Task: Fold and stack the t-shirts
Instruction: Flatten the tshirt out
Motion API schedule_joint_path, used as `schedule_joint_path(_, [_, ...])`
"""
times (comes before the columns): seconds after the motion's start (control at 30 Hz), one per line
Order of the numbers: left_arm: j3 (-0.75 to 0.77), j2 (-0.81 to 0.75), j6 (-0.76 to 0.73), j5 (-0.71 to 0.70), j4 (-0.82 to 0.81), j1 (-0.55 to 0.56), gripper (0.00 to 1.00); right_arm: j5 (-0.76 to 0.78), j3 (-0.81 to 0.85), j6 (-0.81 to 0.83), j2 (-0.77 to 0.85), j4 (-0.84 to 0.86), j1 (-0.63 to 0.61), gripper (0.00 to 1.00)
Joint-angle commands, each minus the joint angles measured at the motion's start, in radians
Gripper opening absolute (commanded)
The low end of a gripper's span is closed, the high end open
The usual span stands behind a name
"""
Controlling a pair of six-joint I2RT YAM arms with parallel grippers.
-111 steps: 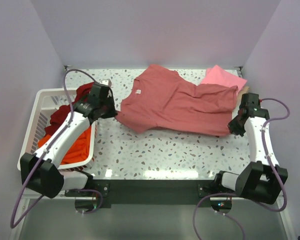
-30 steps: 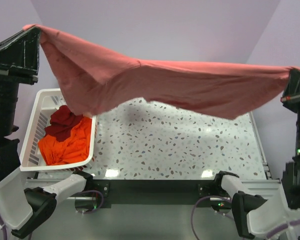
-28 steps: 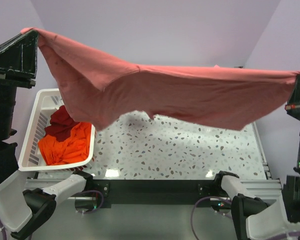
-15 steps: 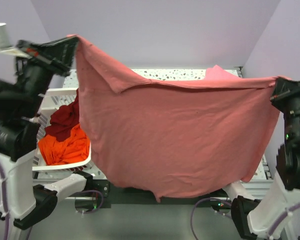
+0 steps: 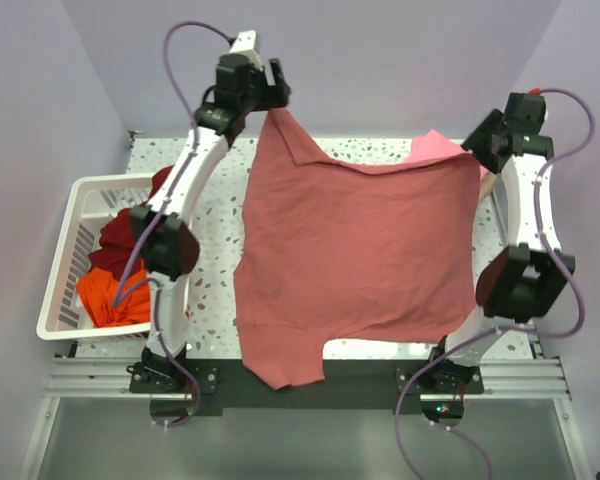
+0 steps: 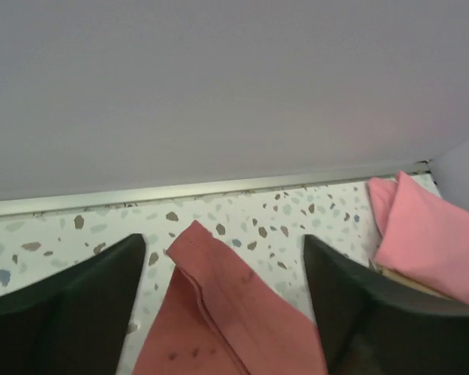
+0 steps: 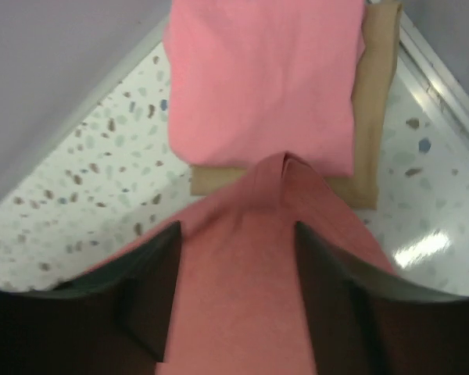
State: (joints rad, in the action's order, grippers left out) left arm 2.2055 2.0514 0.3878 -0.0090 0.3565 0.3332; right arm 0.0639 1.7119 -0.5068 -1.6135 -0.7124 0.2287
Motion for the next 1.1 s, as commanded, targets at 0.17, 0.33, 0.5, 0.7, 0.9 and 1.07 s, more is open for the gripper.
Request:
schedule_joint_path(0.17, [0.039, 0.04, -0.041, -0.01, -0.152, -0.017, 1.0, -0.087, 0.162, 0.057, -0.125, 0.016, -0.012, 0.99])
schedule_joint_path(0.33, [-0.306, -0.172, -0.004, 0.089, -0.12, -0.014, 1.0, -0.183, -0.015, 0.073, 0.019, 0.027, -0.023, 0.99])
schedule_joint_path(0.5, [-0.677, -0.387, 0.051, 0.136, -0.142, 0.018, 1.0, -0.167, -0.297, 0.073, 0.193, 0.014, -0.133, 0.98])
schedule_joint_path(0.7, [-0.866, -0.448, 0.092, 0.13, -0.045, 0.063, 1.0, -0.11, -0.524, 0.004, 0.267, 0.008, -0.328, 0.98])
schedule_joint_path(0.9, [-0.952, -0.387, 0.151, 0.17, -0.004, 0.063, 1.0, -0.096, -0.667, -0.035, 0.27, 0.034, -0.362, 0.98])
schedule_joint_path(1.07, [-0.963, -0.289, 0.137, 0.159, 0.006, 0.063, 1.0, -0.067, -0.704, -0.029, 0.196, 0.057, -0.364, 0.98])
